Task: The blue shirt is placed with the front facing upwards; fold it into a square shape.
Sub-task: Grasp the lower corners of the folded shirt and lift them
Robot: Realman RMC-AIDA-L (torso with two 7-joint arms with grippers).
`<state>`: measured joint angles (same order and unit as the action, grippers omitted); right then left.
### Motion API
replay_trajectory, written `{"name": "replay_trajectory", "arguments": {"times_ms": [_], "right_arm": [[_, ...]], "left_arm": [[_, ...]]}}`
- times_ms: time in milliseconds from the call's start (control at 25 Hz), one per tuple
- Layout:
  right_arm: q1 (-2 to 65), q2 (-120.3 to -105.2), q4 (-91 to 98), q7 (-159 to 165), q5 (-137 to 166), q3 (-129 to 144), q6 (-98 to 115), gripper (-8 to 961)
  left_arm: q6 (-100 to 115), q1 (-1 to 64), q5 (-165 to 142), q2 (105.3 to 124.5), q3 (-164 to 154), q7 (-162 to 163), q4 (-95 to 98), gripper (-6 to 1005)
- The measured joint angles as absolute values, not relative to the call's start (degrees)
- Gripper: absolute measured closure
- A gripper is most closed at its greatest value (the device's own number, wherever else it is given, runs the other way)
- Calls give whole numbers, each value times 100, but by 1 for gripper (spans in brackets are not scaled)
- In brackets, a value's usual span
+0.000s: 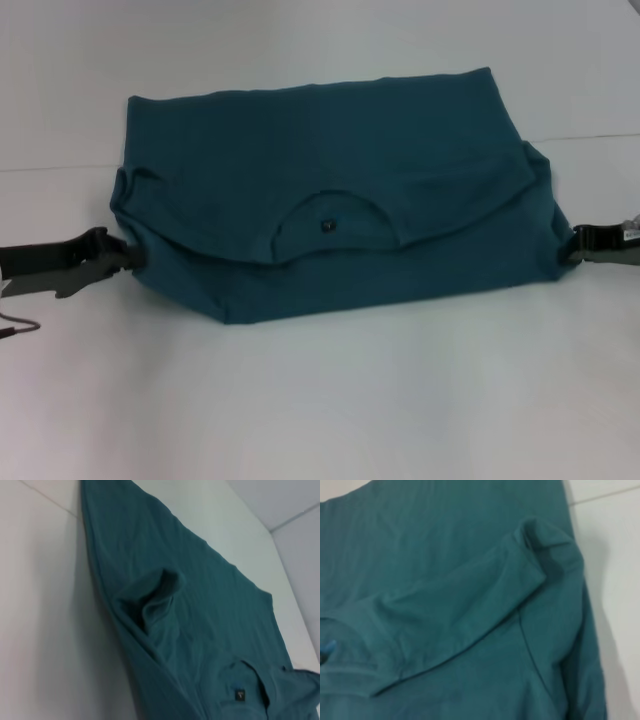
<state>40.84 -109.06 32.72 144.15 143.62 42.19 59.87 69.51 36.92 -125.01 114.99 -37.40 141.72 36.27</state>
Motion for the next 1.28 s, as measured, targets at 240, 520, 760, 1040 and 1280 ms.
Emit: {"name": "replay_trajectory", "arguments": {"times_ms": [240,520,760,1040,1280], "right_arm": [[3907,-10781,3895,14456,14589,4187,7582,934],[3563,-10935,4821,14471,14903,4196,9147,935],[3512,-10961,4907,14193,15134,4215,9994,935],[3472,-10960,4912,14027,15205,4219,10495,936],[3371,-10998,4914,13830,15338,4227,10820,936]], "left_arm": [[7841,3581,-13167,11446,-3698,14308,4037,999],[9017,3162,-13344,11467,-3704,14446,4774,1000],[10056,2836,-13670,11475,-3700,14450,5229,1000],[10575,2575,-14071,11561,-3717,14409,5515,999],[10919,2518,-14139,11560,-3740,14262,5488,998]]}}
